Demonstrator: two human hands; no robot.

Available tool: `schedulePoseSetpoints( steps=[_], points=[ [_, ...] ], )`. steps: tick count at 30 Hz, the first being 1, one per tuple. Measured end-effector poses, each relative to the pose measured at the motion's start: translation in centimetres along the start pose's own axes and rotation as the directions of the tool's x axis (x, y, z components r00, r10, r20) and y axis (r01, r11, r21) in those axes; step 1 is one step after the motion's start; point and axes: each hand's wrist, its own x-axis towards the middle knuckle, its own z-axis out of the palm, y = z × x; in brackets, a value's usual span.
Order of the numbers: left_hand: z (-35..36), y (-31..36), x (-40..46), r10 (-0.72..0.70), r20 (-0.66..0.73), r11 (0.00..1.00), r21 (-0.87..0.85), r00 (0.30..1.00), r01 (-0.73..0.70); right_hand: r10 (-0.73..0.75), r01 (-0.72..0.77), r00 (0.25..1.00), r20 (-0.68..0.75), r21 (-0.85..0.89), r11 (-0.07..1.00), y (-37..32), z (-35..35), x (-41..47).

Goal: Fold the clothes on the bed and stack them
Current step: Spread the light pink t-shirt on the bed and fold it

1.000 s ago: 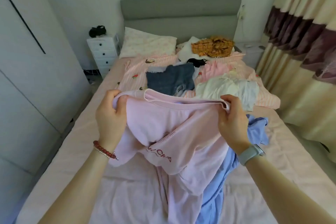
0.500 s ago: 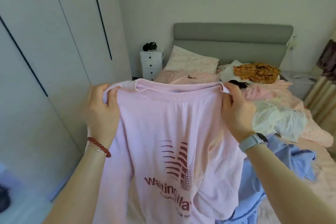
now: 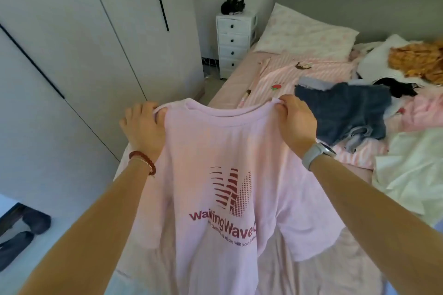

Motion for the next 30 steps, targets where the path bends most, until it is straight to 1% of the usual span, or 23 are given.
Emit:
schedulePoseSetpoints(
  steps=[1,3,6,8,10,11,13,14,16,17,19,20,22,23,24,25,26,27,28,29,30],
  points=[
    [2.7,-0.3,1.3,-0.047,0.062,0.997,0.063,0.997,0.043,0.027,-0.025,0.998,0.053,-0.03,0.999,0.7,2.6,1.9],
    [7.7,-1.3,1.8,-0.165,0.188,0.983,0.11,0.968,0.146,0.082,-0.074,0.984,0.159,-0.055,0.996,2.4,7.8,3.5],
    [13.4,-4.1,-3.0,-0.259,0.367,0.966,0.108,0.893,0.236,0.135,-0.135,0.93,0.342,-0.025,0.991,5.7,13.6,-0.4],
    [15.9,-6.5,-7.9,-0.328,0.491,0.942,0.111,0.807,0.316,0.214,-0.221,0.852,0.477,-0.044,0.974,8.5,16.3,-5.3],
    [17.5,-8.6,-13.0,-0.44,0.577,0.883,0.14,0.688,0.447,0.323,-0.354,0.749,0.578,-0.062,0.933,11.2,18.0,-10.5],
    [18.0,-9.6,-15.4,-0.476,0.61,0.857,0.159,0.633,0.49,0.38,-0.431,0.7,0.605,-0.067,0.9,12.3,18.5,-13.1],
    [18.5,-11.5,-20.1,-0.498,0.666,0.836,0.2,0.555,0.51,0.484,-0.566,0.612,0.625,-0.082,0.82,14.1,19.1,-18.1],
    [18.6,-12.4,-22.3,-0.516,0.682,0.823,0.228,0.518,0.52,0.524,-0.611,0.577,0.627,-0.095,0.786,14.7,19.2,-20.6],
    [18.3,-14.0,-26.2,-0.586,0.684,0.766,0.294,0.434,0.572,0.592,-0.676,0.512,0.622,-0.133,0.725,15.5,19.4,-25.3],
    [18.1,-14.7,-27.9,-0.619,0.672,0.736,0.316,0.406,0.599,0.623,-0.708,0.472,0.624,-0.153,0.69,15.6,19.4,-27.3],
    [17.7,-15.7,-30.6,-0.663,0.64,0.695,0.332,0.389,0.638,0.659,-0.756,0.395,0.64,-0.182,0.629,15.4,19.5,-30.7],
    [17.6,-16.0,-31.6,-0.669,0.627,0.693,0.332,0.399,0.64,0.667,-0.771,0.366,0.649,-0.19,0.608,15.1,19.5,-32.0],
    [17.5,-16.5,-33.0,-0.663,0.61,0.702,0.304,0.435,0.644,0.671,-0.789,0.332,0.663,-0.195,0.583,14.2,19.6,-34.2],
    [17.5,-16.7,-33.5,-0.669,0.602,0.69,0.287,0.435,0.664,0.671,-0.796,0.323,0.667,-0.192,0.574,13.7,19.7,-34.8],
    [17.5,-16.8,-33.9,-0.69,0.594,0.658,0.275,0.414,0.701,0.67,-0.807,0.314,0.672,-0.183,0.562,13.1,19.8,-35.4],
    [17.4,-17.0,-34.2,-0.713,0.593,0.622,0.288,0.374,0.728,0.673,-0.824,0.296,0.678,-0.174,0.539,12.6,20.0,-35.8],
    [17.3,-17.1,-34.5,-0.721,0.601,0.611,0.318,0.345,0.725,0.677,-0.845,0.273,0.683,-0.166,0.508,12.2,20.2,-36.0],
    [17.1,-17.3,-34.7,-0.709,0.616,0.633,0.34,0.344,0.696,0.682,-0.864,0.251,0.687,-0.16,0.478,11.9,20.3,-36.2],
    [16.8,-17.4,-35.0,-0.678,0.633,0.67,0.324,0.373,0.668,0.686,-0.873,0.244,0.686,-0.153,0.463,11.6,20.4,-36.3],
    [16.4,-17.6,-35.2,-0.64,0.648,0.703,0.274,0.414,0.657,0.689,-0.871,0.259,0.677,-0.145,0.47,11.5,20.2,-36.5],
    [15.8,-17.5,-35.3,-0.602,0.649,0.726,0.203,0.465,0.657,0.695,-0.864,0.292,0.657,-0.13,0.486,11.3,19.9,-36.6]
  ],
)
